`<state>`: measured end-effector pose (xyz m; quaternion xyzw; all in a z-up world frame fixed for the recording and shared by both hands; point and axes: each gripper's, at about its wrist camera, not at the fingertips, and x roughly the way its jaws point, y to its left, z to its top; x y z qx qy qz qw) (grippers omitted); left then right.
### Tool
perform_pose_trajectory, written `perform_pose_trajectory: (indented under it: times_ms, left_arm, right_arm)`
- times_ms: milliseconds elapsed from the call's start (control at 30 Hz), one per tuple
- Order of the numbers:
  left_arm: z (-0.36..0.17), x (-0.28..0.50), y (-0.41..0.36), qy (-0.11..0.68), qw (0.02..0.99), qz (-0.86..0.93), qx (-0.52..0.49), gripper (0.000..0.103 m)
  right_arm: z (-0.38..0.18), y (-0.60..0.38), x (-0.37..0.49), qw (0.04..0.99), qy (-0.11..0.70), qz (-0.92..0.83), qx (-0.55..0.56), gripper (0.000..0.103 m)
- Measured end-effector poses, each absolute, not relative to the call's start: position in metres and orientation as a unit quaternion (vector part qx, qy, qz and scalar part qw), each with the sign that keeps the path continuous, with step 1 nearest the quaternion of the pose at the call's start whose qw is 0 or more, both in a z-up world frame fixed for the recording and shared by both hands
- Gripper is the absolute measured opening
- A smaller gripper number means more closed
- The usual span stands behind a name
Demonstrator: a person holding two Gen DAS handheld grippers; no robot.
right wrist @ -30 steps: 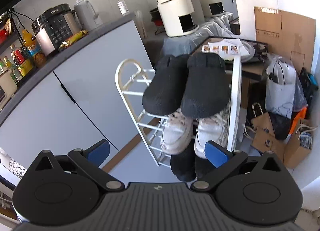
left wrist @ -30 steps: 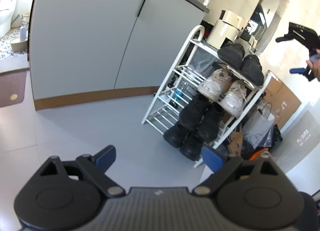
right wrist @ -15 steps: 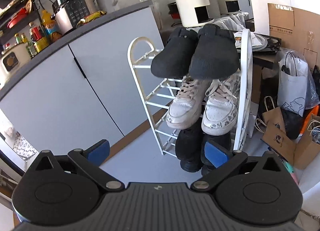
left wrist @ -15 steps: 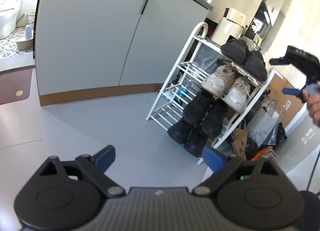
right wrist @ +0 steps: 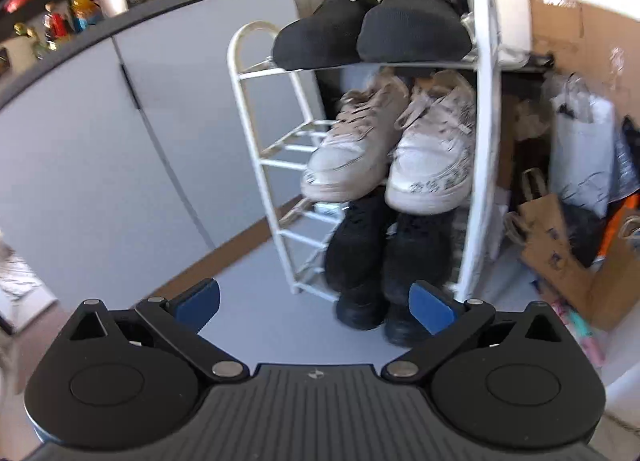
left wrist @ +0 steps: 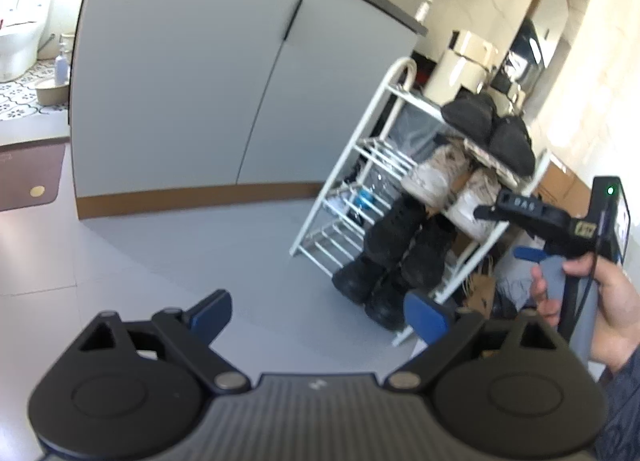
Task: Organize scattered shoes
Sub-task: 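Withdraw the right tool from the rack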
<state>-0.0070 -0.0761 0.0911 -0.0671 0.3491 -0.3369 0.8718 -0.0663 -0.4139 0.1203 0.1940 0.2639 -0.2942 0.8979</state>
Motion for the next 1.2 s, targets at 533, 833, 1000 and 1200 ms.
perform_pose_trajectory:
  times_ms: [533, 833, 1000, 1200]
  left_arm:
    - [0.075, 0.022, -0.074, 0.369, 0.871, -0.31, -0.099, 0.094]
    - [0.079, 0.027, -0.065, 0.379, 0.87, -0.296, -0.11, 0.094]
    - [0.08, 0.03, -0.059, 0.384, 0.872, -0.284, -0.11, 0.094]
    - [0.078, 0.033, -0.052, 0.391, 0.873, -0.272, -0.103, 0.094]
  right_arm:
    - [0.113, -0.358, -0.046, 0.906, 0.255, -0.306, 0.143, 0.103]
    - [0.108, -0.329, -0.047, 0.905, 0.265, -0.306, 0.129, 0.103]
    - [0.1, -0.305, -0.04, 0.905, 0.278, -0.3, 0.118, 0.103]
    - [0.089, -0.279, -0.037, 0.91, 0.295, -0.275, 0.092, 0.103]
